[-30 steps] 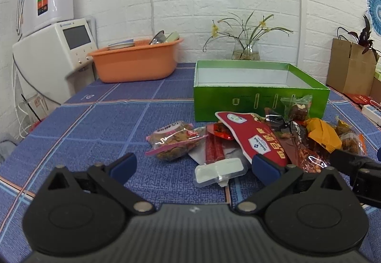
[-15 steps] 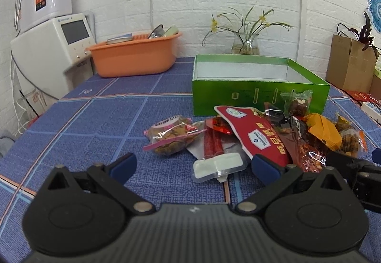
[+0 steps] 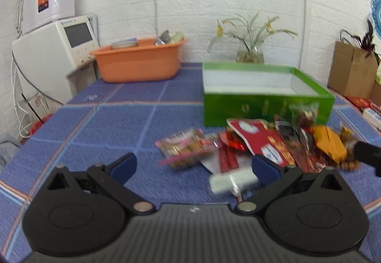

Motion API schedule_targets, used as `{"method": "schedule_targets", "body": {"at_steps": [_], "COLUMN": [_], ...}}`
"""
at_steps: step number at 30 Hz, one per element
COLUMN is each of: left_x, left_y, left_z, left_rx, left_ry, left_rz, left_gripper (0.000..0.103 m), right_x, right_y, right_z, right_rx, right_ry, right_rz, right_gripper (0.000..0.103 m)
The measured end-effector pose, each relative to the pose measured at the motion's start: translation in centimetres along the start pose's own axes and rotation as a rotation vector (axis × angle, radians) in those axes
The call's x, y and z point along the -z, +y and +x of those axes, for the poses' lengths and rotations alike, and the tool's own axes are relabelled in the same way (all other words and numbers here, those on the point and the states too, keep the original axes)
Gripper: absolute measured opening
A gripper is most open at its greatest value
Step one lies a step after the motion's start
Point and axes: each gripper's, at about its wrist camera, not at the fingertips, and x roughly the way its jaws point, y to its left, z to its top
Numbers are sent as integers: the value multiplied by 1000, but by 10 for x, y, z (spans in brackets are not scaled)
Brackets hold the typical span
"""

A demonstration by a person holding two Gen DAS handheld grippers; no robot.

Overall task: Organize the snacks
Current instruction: 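Grasp the small yellow packet with the right tool while the left grasps the pink-labeled bag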

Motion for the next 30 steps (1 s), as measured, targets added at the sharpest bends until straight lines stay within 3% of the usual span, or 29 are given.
{"method": "schedule_targets", "body": {"at_steps": [6, 9, 11, 13, 14, 15, 19, 23, 26, 30], "left_x": [-37, -44, -49, -53, -54, -55, -53, -43, -30, -21], "left_y": [11, 13, 15, 12, 9, 5, 9, 33, 38, 31], "left_z": [23, 48, 64, 73, 75, 77, 84, 97, 108, 118], "left_rx": [-3, -7, 19, 117, 157, 177, 91, -9, -6, 11], "left_ry": [-73, -29, 24, 40, 30, 11, -2, 81, 151, 189], "left_rz": [86, 108, 58, 0, -18, -18, 6, 22, 30, 59], "left_gripper": [103, 103, 103, 102, 103, 103, 103, 103, 103, 103], "right_x": [-30, -38, -39, -37, -34, -31, -19, -14, -12, -10], "right_y": [-49, -75, -87, -92, -95, -97, -109, -113, -110, -108], "right_z": [16, 32, 47, 65, 72, 78, 88, 99, 109, 119], "right_rx": [70, 101, 118, 130, 122, 116, 39, 28, 19, 14], "right_ry": [-40, -49, -30, 8, 25, 46, 86, 98, 118, 139], "right_rz": [29, 44, 36, -3, -22, -29, 41, 34, 4, -9], "right_gripper": [103, 103, 103, 87, 70, 66, 60, 64, 64, 64]}}
